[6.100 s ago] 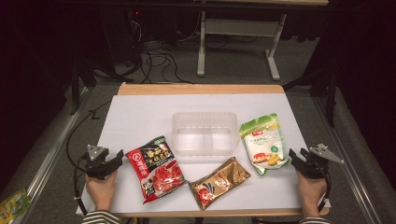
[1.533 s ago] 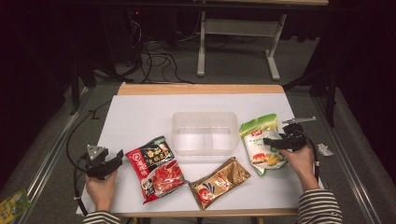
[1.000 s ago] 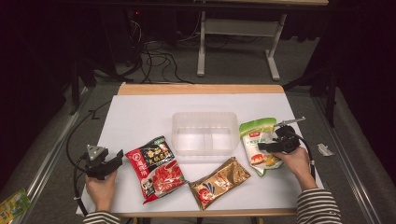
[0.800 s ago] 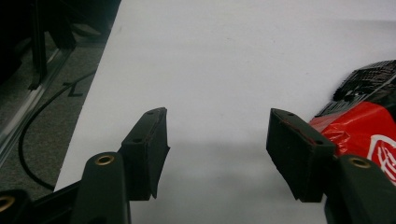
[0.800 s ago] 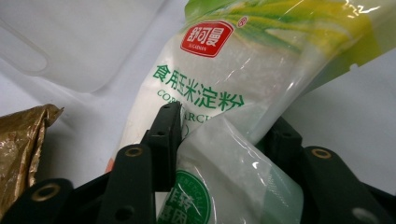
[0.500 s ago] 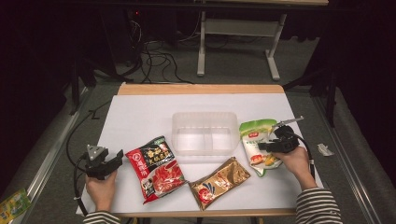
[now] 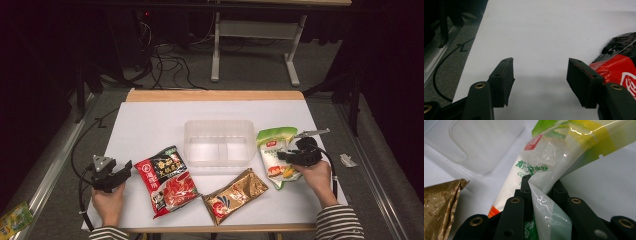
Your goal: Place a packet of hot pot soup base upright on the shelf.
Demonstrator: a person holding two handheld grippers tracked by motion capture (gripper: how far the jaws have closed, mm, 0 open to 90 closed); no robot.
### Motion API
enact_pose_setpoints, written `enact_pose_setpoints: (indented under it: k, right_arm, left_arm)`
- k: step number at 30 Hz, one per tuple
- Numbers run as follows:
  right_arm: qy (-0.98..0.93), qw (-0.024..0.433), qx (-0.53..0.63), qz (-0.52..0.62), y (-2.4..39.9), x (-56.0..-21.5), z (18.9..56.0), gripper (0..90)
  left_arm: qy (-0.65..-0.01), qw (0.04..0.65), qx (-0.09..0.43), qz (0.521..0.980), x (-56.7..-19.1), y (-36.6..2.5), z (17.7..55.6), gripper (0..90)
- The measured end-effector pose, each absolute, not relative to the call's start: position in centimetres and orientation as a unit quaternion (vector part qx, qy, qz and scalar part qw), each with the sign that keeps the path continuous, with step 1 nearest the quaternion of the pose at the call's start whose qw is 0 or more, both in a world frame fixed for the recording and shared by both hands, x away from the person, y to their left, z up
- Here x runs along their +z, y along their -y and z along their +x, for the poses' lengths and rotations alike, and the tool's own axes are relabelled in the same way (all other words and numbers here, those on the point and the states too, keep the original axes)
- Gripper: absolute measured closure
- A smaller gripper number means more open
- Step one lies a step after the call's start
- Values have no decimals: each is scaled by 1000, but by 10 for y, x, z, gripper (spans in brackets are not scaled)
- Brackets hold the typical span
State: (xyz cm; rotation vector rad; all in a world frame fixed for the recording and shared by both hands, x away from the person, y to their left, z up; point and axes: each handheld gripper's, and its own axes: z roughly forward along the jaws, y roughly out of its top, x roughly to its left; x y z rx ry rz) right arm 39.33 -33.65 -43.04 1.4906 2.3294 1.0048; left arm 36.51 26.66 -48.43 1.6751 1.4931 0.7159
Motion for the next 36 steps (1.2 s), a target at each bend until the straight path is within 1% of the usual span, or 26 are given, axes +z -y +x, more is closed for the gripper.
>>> enact_pose_setpoints:
  k: [19,36]
  right_arm:
    - [-765,133,367,511,345,-418,378,785]
    - [-754,145,386,511,347,-407,370,784]
  left_arm:
    - [-584,385,282,656,-484,-266,365,390]
    - [-583,385,283,657,-484,-266,364,389]
